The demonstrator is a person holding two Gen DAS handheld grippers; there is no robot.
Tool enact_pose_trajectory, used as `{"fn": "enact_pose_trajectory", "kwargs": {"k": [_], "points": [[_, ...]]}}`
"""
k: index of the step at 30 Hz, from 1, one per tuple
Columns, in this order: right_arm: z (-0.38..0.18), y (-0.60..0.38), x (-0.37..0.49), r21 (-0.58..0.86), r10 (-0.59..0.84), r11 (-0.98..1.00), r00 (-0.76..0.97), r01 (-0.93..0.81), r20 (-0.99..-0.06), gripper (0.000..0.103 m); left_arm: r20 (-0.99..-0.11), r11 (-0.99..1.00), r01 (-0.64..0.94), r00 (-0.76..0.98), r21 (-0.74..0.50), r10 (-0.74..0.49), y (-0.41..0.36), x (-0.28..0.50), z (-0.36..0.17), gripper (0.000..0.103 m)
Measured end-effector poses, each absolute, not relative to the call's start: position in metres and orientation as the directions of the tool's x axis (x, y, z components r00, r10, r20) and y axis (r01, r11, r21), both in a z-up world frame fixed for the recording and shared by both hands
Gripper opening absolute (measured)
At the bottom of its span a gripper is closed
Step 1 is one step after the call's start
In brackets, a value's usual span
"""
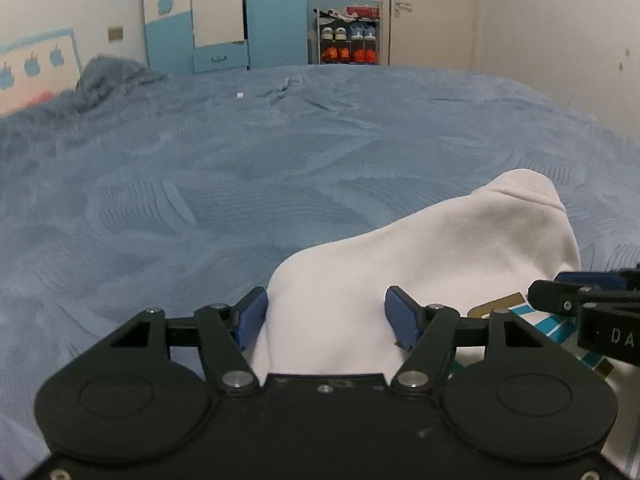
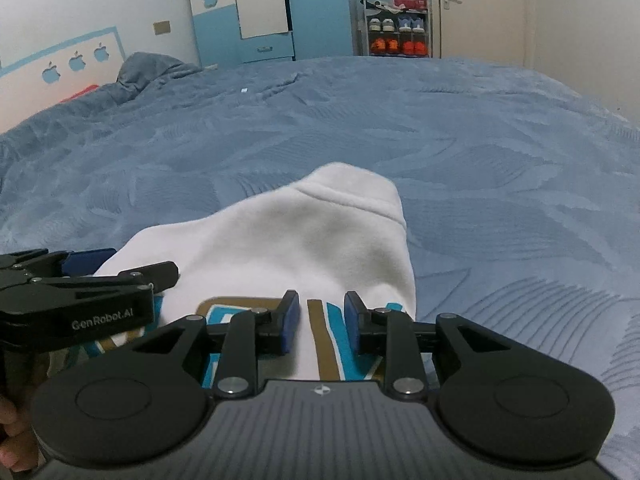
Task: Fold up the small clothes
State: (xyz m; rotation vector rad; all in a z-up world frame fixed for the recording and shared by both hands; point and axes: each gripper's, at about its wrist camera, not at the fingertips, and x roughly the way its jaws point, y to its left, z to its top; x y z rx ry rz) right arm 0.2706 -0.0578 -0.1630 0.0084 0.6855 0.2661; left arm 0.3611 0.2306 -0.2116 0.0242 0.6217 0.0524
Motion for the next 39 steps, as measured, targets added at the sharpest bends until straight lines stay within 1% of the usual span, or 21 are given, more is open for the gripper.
{"fn": "enact_pose_trajectory", "kwargs": {"k": [3, 4, 6, 8, 10, 11, 13, 17, 20, 23, 25, 28, 29, 30, 31, 32, 34, 35, 36, 37, 39], "points": [[-0.146, -0.058, 0.274, 0.088, 0.253, 0.965, 0.779, -0.248, -0.574, 0.033, -0.506, 0.994, -0.038, 0.858, 0.106, 0.087, 0.224, 0.357, -0.189, 0.066], [-0.142, -0.058, 0.277, 0.079, 0.241, 0.968, 0.795, -0.239, -0.557, 0.035, -0.491, 0.993, -0.028, 0.867, 0.117, 0.083, 0.222, 0.360, -0.183, 0.066], [-0.141, -0.059, 0.288, 0.087, 0.238, 0.970, 0.807, -0.228, -0.541, 0.035, -0.485, 0.991, -0.029, 0.870, 0.129, 0.088, 0.220, 0.369, -0.181, 0.066], [-0.148, -0.057, 0.299, 0.099, 0.244, 0.969, 0.803, -0.227, -0.544, 0.035, -0.502, 0.989, -0.061, 0.856, 0.138, 0.123, 0.221, 0.380, -0.184, 0.066], [-0.161, -0.055, 0.313, 0.102, 0.228, 0.973, 0.780, -0.208, -0.583, 0.036, -0.518, 0.990, -0.041, 0.849, 0.138, 0.107, 0.224, 0.388, -0.192, 0.066], [-0.169, -0.054, 0.320, 0.106, 0.220, 0.975, 0.759, -0.197, -0.613, 0.036, -0.553, 0.990, -0.029, 0.827, 0.141, 0.103, 0.224, 0.397, -0.201, 0.066], [-0.179, -0.056, 0.327, 0.137, 0.231, 0.973, 0.729, -0.188, -0.644, 0.036, -0.658, 0.989, -0.009, 0.746, 0.145, 0.103, 0.229, 0.416, -0.219, 0.068], [-0.180, -0.064, 0.327, 0.178, 0.256, 0.967, 0.718, -0.184, -0.648, 0.036, -0.658, 0.998, -0.035, 0.751, 0.055, 0.063, 0.241, 0.416, -0.211, 0.068], [-0.170, -0.068, 0.319, 0.182, 0.266, 0.964, 0.714, -0.195, -0.647, 0.036, -0.650, 0.997, -0.074, 0.755, 0.039, 0.081, 0.244, 0.406, -0.199, 0.067], [-0.149, -0.075, 0.306, 0.162, 0.260, 0.966, 0.728, -0.204, -0.634, 0.044, -0.633, 0.996, -0.080, 0.770, 0.038, 0.087, 0.246, 0.386, -0.176, 0.066], [-0.135, -0.076, 0.298, 0.145, 0.260, 0.965, 0.724, -0.218, -0.639, 0.055, -0.643, 0.996, -0.073, 0.762, 0.042, 0.083, 0.247, 0.373, -0.160, 0.066], [-0.115, -0.083, 0.272, 0.131, 0.288, 0.954, 0.714, -0.268, -0.638, 0.057, -0.646, 0.997, -0.061, 0.760, 0.037, 0.070, 0.246, 0.339, -0.140, 0.066], [-0.110, -0.084, 0.259, 0.115, 0.294, 0.951, 0.717, -0.288, -0.632, 0.059, -0.636, 0.998, -0.047, 0.769, 0.032, 0.057, 0.245, 0.322, -0.135, 0.066], [-0.107, -0.083, 0.250, 0.098, 0.299, 0.946, 0.719, -0.308, -0.628, 0.065, -0.628, 0.999, -0.029, 0.777, 0.035, 0.045, 0.242, 0.308, -0.133, 0.066], [-0.107, -0.082, 0.242, 0.082, 0.306, 0.940, 0.717, -0.330, -0.626, 0.073, -0.619, 0.999, -0.012, 0.784, 0.052, 0.042, 0.237, 0.295, -0.133, 0.066], [-0.110, -0.080, 0.236, 0.066, 0.310, 0.935, 0.713, -0.349, -0.629, 0.076, -0.612, 0.996, 0.006, 0.789, 0.093, 0.053, 0.230, 0.283, -0.137, 0.066], [-0.128, -0.072, 0.233, 0.018, 0.286, 0.929, 0.685, -0.370, -0.669, 0.078, -0.617, 0.981, 0.012, 0.779, 0.195, 0.113, 0.214, 0.268, -0.156, 0.066], [-0.145, -0.067, 0.237, -0.011, 0.253, 0.928, 0.651, -0.372, -0.715, 0.078, -0.645, 0.974, 0.029, 0.754, 0.223, 0.125, 0.209, 0.269, -0.173, 0.066], [-0.161, -0.066, 0.240, -0.018, 0.232, 0.931, 0.630, -0.364, -0.741, 0.082, -0.678, 0.972, 0.046, 0.724, 0.230, 0.126, 0.205, 0.271, -0.192, 0.067], [-0.168, -0.070, 0.238, -0.012, 0.232, 0.936, 0.643, -0.352, -0.730, 0.086, -0.677, 0.975, 0.041, 0.726, 0.219, 0.122, 0.205, 0.270, -0.202, 0.067], [-0.166, -0.083, 0.240, 0.078, 0.273, 0.944, 0.621, -0.322, -0.735, 0.084, -0.708, 0.990, -0.020, 0.697, 0.139, 0.114, 0.211, 0.272, -0.196, 0.066]]}}
